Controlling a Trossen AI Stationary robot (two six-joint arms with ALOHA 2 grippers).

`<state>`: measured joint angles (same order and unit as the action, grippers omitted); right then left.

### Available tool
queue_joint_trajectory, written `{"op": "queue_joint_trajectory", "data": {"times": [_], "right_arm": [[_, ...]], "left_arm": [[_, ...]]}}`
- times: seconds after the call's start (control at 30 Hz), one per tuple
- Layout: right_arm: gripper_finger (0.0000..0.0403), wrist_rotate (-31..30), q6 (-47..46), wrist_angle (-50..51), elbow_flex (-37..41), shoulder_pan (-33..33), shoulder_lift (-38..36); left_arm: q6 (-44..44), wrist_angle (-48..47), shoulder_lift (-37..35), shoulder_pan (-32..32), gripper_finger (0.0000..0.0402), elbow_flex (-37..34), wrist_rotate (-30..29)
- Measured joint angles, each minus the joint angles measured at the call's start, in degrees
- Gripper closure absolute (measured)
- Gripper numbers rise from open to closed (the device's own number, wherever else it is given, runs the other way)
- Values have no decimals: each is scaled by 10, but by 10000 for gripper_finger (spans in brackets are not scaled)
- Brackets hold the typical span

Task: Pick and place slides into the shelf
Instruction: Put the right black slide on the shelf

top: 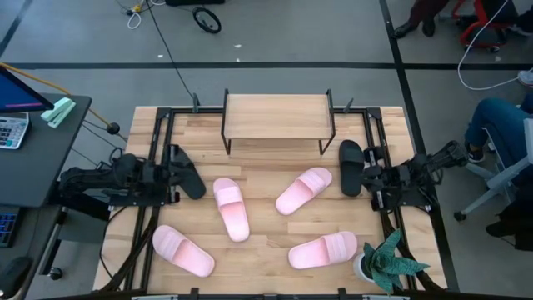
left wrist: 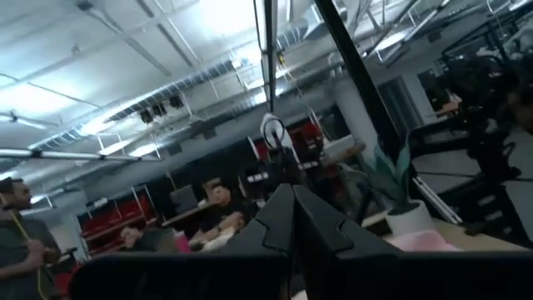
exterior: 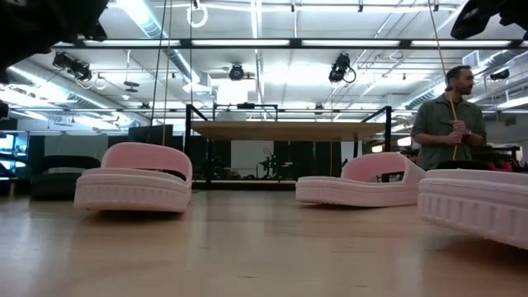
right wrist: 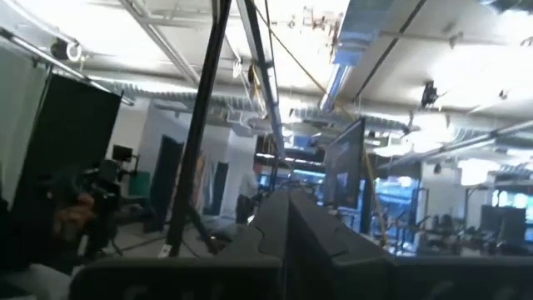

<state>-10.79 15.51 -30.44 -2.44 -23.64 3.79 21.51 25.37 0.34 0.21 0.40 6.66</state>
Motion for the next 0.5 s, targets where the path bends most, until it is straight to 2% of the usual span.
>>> {"op": "queue_joint_trajectory", "data": {"times": [0.2, 0.3, 0.4, 0.5], "right_arm": [[385, 0, -24, -26, -64, 0, 117], [385, -15, -22, 2, -125, 0, 213], [385, -64, -17, 104, -203, 0, 309], [385, -114, -18, 294, -291, 0, 394]], "left_arm": [[33, 27, 0, 0, 396, 0, -3], [-2, 21, 0, 0, 395, 0, -50], [-52, -3, 0, 0, 380, 0, -114], [-83, -25, 0, 0, 359, 0, -140]]}}
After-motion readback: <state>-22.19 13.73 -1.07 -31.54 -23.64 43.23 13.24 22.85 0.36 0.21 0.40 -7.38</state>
